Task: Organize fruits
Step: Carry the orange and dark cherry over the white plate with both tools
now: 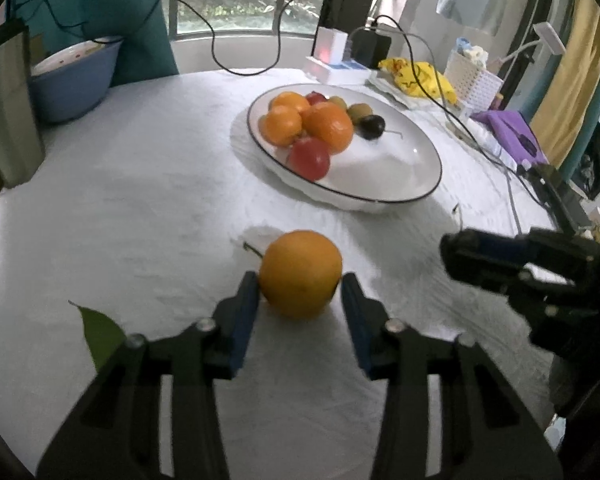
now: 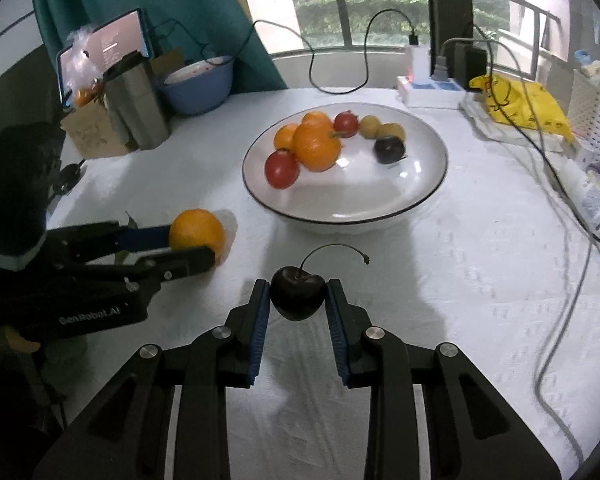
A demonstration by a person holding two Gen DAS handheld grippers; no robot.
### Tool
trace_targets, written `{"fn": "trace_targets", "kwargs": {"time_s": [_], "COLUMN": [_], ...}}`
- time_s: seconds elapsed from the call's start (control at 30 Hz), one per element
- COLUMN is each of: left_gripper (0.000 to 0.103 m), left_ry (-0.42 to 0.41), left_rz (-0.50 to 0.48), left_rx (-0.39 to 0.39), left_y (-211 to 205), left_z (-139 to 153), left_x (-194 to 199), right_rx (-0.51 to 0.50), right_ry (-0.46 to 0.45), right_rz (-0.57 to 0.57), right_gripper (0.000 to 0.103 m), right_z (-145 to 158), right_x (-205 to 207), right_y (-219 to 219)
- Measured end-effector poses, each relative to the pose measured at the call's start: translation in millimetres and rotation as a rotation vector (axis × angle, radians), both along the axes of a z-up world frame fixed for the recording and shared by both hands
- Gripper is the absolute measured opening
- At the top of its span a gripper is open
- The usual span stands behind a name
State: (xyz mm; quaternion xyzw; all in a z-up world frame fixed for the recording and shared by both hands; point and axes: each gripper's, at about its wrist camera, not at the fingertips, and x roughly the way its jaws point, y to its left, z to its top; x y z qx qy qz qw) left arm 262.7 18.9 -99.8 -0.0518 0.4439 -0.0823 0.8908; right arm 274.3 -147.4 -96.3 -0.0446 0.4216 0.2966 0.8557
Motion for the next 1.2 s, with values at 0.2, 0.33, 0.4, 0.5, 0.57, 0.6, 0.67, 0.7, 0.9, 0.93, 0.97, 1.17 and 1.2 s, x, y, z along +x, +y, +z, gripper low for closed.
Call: {"fn": "trace_targets", "kwargs": {"time_s": [0.2,0.33,0.4,0.5,0.57,0.6,0.67,0.7,0.9,0.93,0.97,1.17,1.2], "left_gripper": [0.041,0.041,0.041,0.041,0.041,0.041,0.041,0.041,0.041,0.041,0.041,0.041,0.041], "left_ry": [-0.01,-0.031,-0.039,-0.053,-0.064,-0.068,-0.074,-0.074,-0.073,-0.073,-0.073,-0.054,-0.049], "left_rz": [-0.004,-0.012,-0.018,-0.029,-0.038,-0.041,-0.05,-0.054,-0.067,-0.067,-0.067,-0.065,-0.064], "left_rx": [-0.032,-0.032,-0.03,-0.026,-0.028,-0.028,-0.027,-0.024,-0.022,-0.02,-0.019,-0.012,-0.013], "left_y": [-4,-11,-15,-21,-25,-27,-33,-35,-48,-49,-51,-55,-56], "left_z": [8,20,25,32,37,38,41,41,41,40,40,31,30], "left_x": [-3,-6,-5,-2,1,3,7,9,26,29,32,51,53], "right_rx": [0.011,0.021,0.025,0.032,0.035,0.036,0.038,0.041,0.048,0.049,0.049,0.055,0.055], "right_ry": [-0.024,-0.041,-0.047,-0.053,-0.058,-0.06,-0.063,-0.064,-0.066,-0.067,-0.067,-0.062,-0.059], "right_rz": [-0.002,-0.001,-0.002,-0.004,-0.007,-0.009,-0.016,-0.018,-0.022,-0.022,-0.022,-0.023,-0.022], "right_gripper": [0.031,0.031,0.031,0.031,0.031,0.031,0.031,0.031,0.031,0.031,0.031,0.031,0.031], "right_z": [10,16,18,21,23,23,24,24,24,24,24,20,19], "right_x": [6,11,14,20,23,26,31,33,49,52,55,72,74], "right_y": [-9,-13,-15,-18,-21,-22,-24,-25,-30,-30,-30,-30,-29]}}
